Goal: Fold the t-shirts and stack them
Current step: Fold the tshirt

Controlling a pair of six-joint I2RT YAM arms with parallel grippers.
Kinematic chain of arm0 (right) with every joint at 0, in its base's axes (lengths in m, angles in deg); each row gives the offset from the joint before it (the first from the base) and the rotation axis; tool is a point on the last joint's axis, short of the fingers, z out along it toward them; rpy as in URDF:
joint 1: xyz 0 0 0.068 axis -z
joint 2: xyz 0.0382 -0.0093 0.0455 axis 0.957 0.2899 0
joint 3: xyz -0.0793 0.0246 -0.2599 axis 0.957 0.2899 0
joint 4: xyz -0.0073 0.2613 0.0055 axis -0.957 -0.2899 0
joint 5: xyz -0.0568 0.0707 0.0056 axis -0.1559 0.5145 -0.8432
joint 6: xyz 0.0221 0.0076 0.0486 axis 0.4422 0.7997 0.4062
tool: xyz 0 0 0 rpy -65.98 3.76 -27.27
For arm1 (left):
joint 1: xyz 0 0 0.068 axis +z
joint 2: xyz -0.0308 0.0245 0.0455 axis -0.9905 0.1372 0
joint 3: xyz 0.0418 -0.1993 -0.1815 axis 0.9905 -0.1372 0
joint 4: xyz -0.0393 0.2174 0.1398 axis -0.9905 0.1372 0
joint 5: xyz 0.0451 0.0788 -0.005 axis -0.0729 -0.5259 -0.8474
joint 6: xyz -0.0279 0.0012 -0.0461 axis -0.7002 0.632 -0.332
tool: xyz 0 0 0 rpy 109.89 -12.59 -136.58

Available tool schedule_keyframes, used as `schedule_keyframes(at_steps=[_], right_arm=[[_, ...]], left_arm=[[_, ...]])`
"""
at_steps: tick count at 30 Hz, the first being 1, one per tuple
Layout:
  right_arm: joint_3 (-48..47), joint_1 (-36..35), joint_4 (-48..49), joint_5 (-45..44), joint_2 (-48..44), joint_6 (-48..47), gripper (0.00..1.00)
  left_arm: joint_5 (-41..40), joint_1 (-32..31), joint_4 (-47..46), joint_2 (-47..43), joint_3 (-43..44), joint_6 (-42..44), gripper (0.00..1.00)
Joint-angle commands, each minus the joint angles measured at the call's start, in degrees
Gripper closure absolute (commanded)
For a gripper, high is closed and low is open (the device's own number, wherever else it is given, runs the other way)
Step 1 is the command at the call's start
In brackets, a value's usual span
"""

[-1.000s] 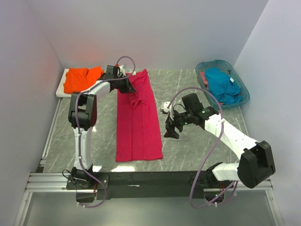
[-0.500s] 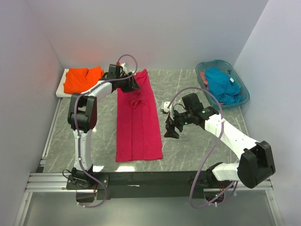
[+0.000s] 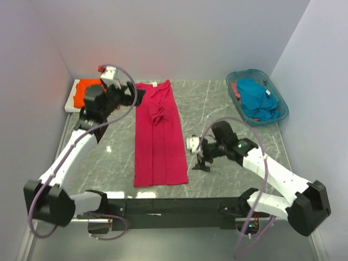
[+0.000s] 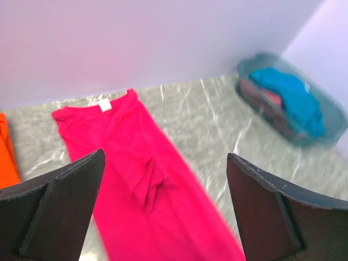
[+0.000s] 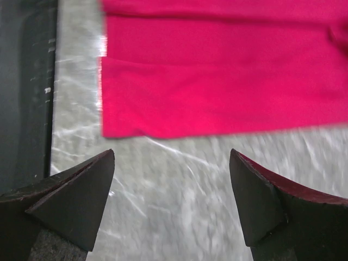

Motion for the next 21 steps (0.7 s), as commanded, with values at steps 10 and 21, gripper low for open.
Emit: schedule_keyframes(at_steps=[10, 21], right_arm=[[8.3, -26.4, 12.4, -19.2, 4.8, -4.4, 0.13], [9.0, -33.0, 17.7, -26.1, 13.1, -1.8, 0.19]], left_arm=[[7.5, -10.4, 20.5, -40.3, -24.5, 39.7, 0.02], [6.8, -10.6, 34.8, -56.3, -28.7, 48.6, 0.05]])
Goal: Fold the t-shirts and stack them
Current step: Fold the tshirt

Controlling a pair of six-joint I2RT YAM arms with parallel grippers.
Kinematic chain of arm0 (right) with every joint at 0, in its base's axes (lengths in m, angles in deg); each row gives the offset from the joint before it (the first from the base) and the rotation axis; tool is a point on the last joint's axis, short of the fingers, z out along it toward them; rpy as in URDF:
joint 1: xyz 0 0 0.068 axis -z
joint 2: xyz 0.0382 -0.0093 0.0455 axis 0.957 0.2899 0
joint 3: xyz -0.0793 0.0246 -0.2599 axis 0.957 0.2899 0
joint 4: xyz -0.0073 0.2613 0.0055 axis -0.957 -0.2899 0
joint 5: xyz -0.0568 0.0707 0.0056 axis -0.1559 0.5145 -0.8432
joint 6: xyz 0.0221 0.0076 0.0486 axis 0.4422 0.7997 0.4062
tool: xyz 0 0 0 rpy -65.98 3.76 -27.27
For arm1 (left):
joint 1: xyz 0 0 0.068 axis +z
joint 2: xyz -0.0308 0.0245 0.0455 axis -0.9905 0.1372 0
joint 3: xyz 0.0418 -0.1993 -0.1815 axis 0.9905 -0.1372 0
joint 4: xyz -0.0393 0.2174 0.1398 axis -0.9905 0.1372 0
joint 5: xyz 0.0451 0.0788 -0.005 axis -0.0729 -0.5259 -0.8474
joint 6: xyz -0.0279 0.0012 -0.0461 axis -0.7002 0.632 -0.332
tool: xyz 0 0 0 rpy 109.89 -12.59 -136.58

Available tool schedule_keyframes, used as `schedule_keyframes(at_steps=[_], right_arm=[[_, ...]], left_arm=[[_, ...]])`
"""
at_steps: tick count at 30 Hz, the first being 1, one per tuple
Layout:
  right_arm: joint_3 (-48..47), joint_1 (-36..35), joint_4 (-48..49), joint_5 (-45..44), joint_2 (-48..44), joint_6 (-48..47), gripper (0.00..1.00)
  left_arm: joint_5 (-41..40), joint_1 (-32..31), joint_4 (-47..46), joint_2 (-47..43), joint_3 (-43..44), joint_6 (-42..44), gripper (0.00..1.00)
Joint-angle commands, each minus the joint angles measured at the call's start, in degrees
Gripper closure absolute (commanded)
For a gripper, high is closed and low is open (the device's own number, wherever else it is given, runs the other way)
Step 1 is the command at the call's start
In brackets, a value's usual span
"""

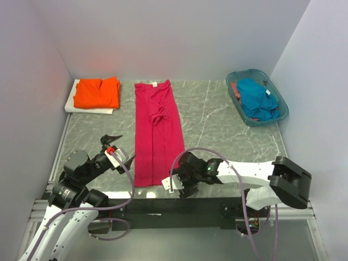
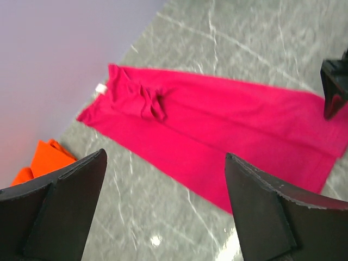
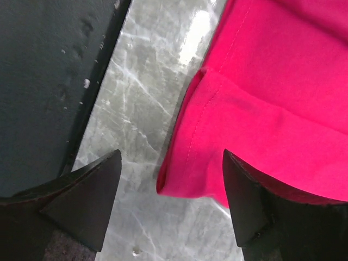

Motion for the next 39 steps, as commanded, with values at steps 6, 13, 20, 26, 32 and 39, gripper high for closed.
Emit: schedule_keyframes(at_steps=[6, 13, 20, 26, 32, 39], right_arm=[[-1.6, -3.3, 4.0, -9.4, 4.8, 1.9, 0.27], [-2.4, -3.3, 4.0, -13.0, 8.1, 2.9, 0.49], [-3.3, -3.1, 3.8, -13.6, 9.0, 3.5, 0.79], [-4.0, -0.5, 2.7, -9.1, 6.9, 4.6, 1.0], [-5.5, 3.7, 0.2, -0.2, 2.8, 6.4, 1.0], [-7.0, 5.0, -1.5, 3.1, 2.3, 7.1, 1.0]], left_arm=[[4.2, -0.2, 6.0, -0.4, -0.8, 1.2, 0.01], [3.3, -0.2, 6.0, -1.5, -0.7, 2.6, 0.01], [1.5, -5.0, 9.3, 3.6, -5.1, 12.5, 0.11], [6.0, -8.7, 9.4, 7.7, -5.4, 15.0, 0.26], [6.5, -15.9, 7.9, 12.4, -8.2, 15.9, 0.28], [0.4, -23.9, 6.8, 20.9, -9.5, 15.4, 0.29]])
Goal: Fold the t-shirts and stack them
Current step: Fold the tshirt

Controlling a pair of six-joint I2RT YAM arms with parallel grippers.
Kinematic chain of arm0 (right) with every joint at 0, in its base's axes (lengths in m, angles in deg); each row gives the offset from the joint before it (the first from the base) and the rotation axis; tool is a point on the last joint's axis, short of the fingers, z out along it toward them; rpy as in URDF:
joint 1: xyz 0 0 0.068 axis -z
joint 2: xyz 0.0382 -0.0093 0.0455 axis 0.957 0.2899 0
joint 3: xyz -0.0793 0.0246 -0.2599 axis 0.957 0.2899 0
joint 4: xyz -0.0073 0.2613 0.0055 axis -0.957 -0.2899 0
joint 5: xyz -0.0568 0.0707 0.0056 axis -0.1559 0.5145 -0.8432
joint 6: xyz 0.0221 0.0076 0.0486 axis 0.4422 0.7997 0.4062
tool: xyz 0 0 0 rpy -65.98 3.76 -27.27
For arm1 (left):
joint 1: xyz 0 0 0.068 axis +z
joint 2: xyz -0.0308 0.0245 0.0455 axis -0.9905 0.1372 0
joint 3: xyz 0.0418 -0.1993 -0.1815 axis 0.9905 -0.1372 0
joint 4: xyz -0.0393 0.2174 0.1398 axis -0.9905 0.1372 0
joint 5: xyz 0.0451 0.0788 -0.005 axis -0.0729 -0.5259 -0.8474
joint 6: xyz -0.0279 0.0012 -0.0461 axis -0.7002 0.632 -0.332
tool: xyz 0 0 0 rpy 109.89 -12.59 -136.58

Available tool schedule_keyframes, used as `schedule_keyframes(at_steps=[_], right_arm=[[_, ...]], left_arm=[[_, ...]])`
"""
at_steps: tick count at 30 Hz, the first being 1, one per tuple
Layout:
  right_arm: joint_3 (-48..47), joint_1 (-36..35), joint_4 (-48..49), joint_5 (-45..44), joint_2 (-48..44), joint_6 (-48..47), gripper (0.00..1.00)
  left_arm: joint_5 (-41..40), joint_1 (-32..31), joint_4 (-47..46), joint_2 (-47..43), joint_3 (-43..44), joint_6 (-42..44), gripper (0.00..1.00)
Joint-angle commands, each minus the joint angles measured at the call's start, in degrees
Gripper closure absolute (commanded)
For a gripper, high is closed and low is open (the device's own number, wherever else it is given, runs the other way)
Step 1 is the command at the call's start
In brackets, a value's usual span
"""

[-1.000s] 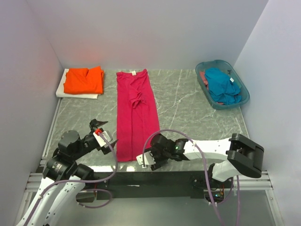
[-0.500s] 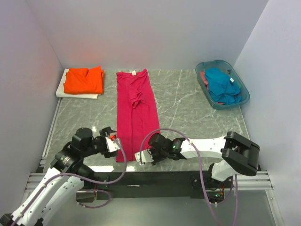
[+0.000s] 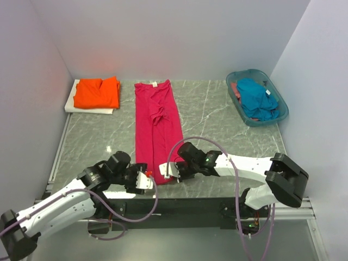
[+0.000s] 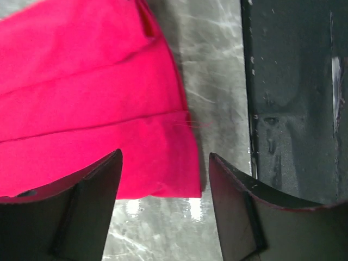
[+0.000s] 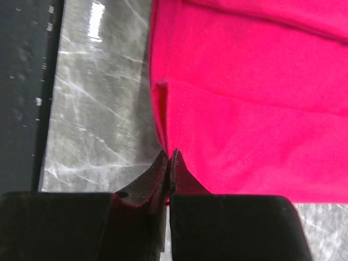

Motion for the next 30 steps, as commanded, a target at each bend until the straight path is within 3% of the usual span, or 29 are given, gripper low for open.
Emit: schedule_keyframes(at_steps=[1, 8, 15, 30], right_arm=[[-1.9, 0.4, -1.5, 3.3, -1.5, 1.0, 1.0], [-0.8, 1.6, -1.7, 4.8, -3.6, 0.2, 1.0], [-0.8, 1.6, -1.7, 5.1, -4.1, 0.3, 1.0], [-0.8, 1.8, -1.5, 5.4, -5.2, 0.6, 1.0]], left_arm=[[-3.1, -2.7, -3.0, 2.8, -0.5, 0.4, 0.3], [-10.0, -6.5, -6.9, 6.0, -3.5, -1.6, 0.39], [-14.9, -8.8, -11.4, 9.3, -5.7, -1.8, 0.37], [-19.2, -10.4, -15.4, 15.4, -5.9, -6.9, 0.51]])
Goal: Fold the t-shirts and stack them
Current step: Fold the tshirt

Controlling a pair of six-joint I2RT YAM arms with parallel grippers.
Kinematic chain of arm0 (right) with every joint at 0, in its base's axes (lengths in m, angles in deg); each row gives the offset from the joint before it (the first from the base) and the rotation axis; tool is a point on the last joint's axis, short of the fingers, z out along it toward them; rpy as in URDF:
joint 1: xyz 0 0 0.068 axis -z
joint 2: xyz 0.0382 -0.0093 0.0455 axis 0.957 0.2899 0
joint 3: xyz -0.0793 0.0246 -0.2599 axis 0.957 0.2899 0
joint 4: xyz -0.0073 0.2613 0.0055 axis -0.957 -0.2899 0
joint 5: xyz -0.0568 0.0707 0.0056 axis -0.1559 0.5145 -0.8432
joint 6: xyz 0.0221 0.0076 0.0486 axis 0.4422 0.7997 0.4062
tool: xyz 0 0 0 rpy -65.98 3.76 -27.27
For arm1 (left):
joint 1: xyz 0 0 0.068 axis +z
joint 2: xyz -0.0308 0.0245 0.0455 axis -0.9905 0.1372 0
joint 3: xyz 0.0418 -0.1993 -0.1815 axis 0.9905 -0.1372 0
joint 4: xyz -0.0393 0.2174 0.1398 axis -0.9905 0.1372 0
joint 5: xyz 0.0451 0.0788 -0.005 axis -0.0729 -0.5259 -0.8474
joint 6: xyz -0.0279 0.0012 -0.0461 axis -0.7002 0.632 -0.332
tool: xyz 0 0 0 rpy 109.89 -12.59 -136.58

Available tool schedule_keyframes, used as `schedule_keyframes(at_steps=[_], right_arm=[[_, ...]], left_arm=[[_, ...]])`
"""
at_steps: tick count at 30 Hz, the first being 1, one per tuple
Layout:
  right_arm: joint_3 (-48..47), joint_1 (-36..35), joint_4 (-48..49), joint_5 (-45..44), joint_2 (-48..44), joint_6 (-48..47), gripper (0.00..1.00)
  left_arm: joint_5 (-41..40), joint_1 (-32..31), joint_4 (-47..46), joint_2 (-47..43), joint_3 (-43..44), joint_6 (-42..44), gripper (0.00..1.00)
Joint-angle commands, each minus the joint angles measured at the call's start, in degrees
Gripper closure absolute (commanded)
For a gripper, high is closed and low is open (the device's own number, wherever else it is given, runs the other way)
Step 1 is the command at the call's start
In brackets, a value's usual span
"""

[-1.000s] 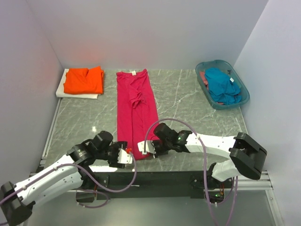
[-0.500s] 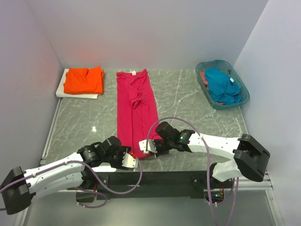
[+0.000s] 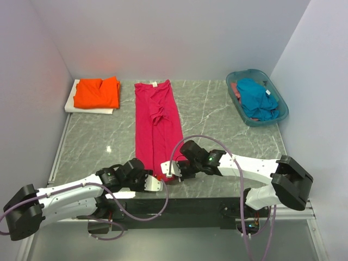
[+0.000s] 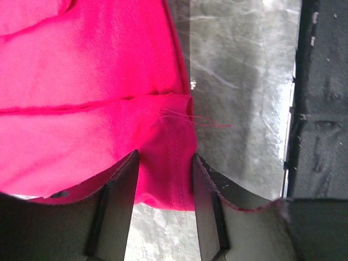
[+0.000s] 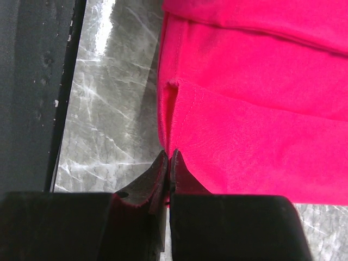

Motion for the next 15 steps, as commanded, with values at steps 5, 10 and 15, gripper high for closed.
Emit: schedule_keyframes(at_steps=[5, 10, 15], right_arm=[[-0.7, 1.0, -0.3, 2.1, -3.1, 0.6, 1.0], [-0.7, 1.3, -0.5, 2.4, -3.4, 0.6, 1.0], [-0.8, 1.4, -0.8, 2.7, -3.2, 0.6, 1.0]], left_arm=[[-1.6, -1.8, -2.9, 2.2, 0.6, -2.5, 0.54], [-1.3, -2.8, -2.6, 3.4, 1.0, -2.2, 0.82], [0.0, -2.9, -1.7, 2.2, 0.7, -1.5, 1.0]])
